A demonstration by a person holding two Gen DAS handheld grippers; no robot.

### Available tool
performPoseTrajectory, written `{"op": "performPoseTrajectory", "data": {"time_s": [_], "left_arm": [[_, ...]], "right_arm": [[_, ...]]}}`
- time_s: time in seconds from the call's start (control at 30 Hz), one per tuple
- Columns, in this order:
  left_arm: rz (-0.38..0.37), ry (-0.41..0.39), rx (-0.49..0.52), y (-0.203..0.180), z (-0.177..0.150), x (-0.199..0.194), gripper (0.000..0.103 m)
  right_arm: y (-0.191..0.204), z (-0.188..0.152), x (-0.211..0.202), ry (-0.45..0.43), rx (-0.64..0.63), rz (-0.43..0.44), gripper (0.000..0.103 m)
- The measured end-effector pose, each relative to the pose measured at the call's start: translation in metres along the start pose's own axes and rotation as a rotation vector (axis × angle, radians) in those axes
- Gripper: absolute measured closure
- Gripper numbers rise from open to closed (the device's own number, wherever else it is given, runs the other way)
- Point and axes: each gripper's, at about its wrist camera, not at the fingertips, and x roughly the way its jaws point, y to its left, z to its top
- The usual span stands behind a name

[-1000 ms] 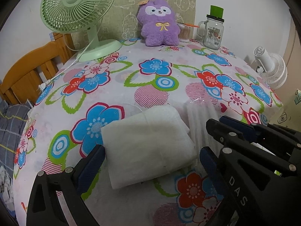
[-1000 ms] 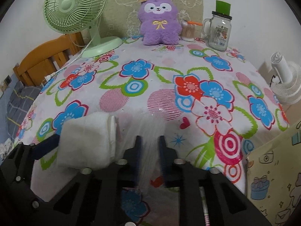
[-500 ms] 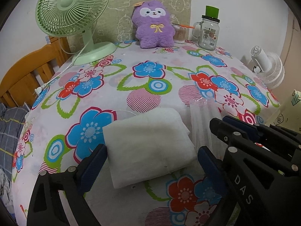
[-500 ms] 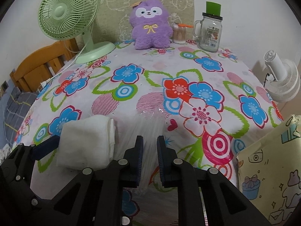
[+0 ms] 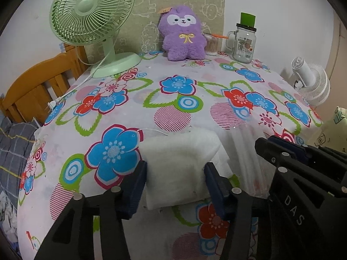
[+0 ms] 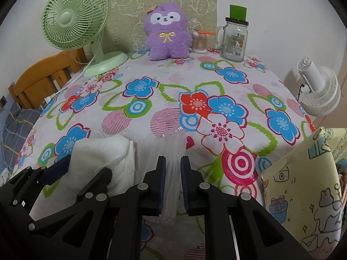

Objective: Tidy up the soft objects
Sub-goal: 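Grasp the white cotton pad pack with the left tool while the right tool grasps the clear tube pack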

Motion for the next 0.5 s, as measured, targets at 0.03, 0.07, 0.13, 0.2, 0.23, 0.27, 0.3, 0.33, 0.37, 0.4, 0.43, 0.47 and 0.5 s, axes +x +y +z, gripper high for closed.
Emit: {"op": "performPoseTrajectory", "data": {"time_s": [0.03,0.07,0.13,0.2,0.23,0.27,0.3,0.33,0.37,0.4,0.43,0.47,0.5], "left_arm": [[-0.002,-0.001,-0.001,0.0,-0.001,-0.001,0.051],[-0.002,-0.001,-0.001,0.0,-0.002,-0.002,0.053],[-0.007,-0.003,-0.005,0.0,-0.003,-0.006,0.054],[-0.013,-0.004,-0.008,0.0,-0.005,-0.008,0.055],[-0.016,-0.004,-0.009,0.0,-0.006,-0.01,0.055],[-0.017,-0.004,-0.011,0.0,-0.007,-0.011,0.056],[-0.018,-0.004,-0.013,0.0,-0.008,-0.013,0.056],[-0.018,-0.005,-0.014,0.0,-0.009,-0.015,0.056],[-0.019,-0.006,-0.016,0.0,-0.011,-0.016,0.056],[-0.02,-0.007,-0.018,-0.001,-0.012,-0.019,0.056],[-0.019,-0.008,-0.019,-0.001,-0.013,-0.02,0.056],[-0.02,-0.01,-0.02,-0.001,-0.015,-0.023,0.056],[-0.02,-0.011,-0.02,-0.002,-0.016,-0.025,0.056]], "right_arm": [[0.0,0.0,-0.001,0.0,-0.001,-0.001,0.087],[0.001,-0.001,-0.003,-0.002,-0.002,-0.001,0.087],[0.001,-0.002,-0.006,-0.003,-0.006,0.0,0.087],[0.002,-0.004,-0.01,-0.005,-0.01,-0.003,0.087],[0.003,-0.005,-0.012,-0.005,-0.012,-0.002,0.087],[0.003,-0.006,-0.013,-0.006,-0.013,-0.002,0.087],[0.003,-0.007,-0.016,-0.009,-0.015,-0.002,0.087],[0.004,-0.008,-0.017,-0.01,-0.016,-0.001,0.087],[0.004,-0.01,-0.02,-0.013,-0.017,-0.001,0.087],[0.004,-0.01,-0.022,-0.014,-0.017,-0.001,0.087],[0.004,-0.011,-0.024,-0.017,-0.019,-0.001,0.087],[0.005,-0.013,-0.027,-0.02,-0.02,-0.001,0.087],[0.005,-0.014,-0.029,-0.022,-0.02,0.0,0.087]]}}
